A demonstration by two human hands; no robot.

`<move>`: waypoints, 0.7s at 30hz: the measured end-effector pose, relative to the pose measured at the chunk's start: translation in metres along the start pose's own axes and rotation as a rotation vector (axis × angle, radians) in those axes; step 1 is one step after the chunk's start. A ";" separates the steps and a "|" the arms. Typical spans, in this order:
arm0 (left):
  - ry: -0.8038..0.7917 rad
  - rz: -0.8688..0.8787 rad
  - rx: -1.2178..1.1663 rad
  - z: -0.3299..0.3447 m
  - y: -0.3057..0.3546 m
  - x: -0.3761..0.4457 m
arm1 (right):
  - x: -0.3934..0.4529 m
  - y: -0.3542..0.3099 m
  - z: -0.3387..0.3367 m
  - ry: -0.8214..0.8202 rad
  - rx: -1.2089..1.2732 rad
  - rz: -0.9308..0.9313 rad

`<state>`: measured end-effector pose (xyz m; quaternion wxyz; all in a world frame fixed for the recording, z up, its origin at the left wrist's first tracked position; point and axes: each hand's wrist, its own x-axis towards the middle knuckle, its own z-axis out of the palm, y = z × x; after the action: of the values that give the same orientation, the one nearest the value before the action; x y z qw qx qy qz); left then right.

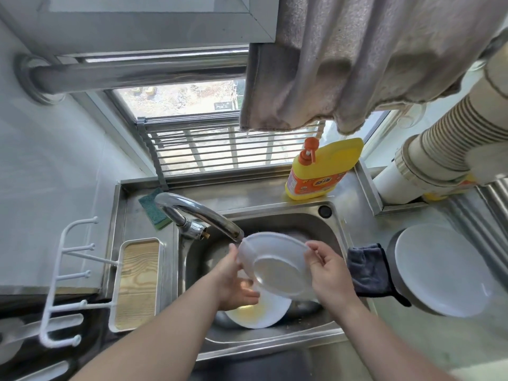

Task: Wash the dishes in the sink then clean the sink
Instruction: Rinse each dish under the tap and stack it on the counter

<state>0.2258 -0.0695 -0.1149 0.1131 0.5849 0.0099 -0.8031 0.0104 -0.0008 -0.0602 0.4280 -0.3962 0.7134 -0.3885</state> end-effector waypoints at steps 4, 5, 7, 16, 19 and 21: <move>-0.059 -0.072 -0.182 -0.024 0.001 -0.003 | -0.018 0.005 0.001 -0.211 -0.327 -0.402; -0.051 -0.069 -0.189 -0.031 0.001 -0.006 | -0.020 0.011 0.002 -0.270 -0.408 -0.480; -0.006 -0.039 -0.169 -0.050 -0.002 -0.006 | -0.021 0.027 0.001 -0.326 -0.492 -0.533; -0.017 0.207 -0.002 -0.072 -0.007 -0.015 | -0.016 0.048 0.027 -0.250 0.047 0.288; 0.025 0.261 0.006 -0.064 -0.013 -0.022 | -0.014 0.039 0.047 -0.189 0.338 0.641; 0.070 0.290 -0.032 -0.059 -0.018 -0.024 | -0.015 0.029 0.054 -0.174 0.390 0.748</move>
<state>0.2846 -0.0390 -0.1129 0.2370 0.6059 -0.0579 -0.7572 0.0578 0.0124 -0.0993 0.6648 -0.0533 0.6825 -0.2991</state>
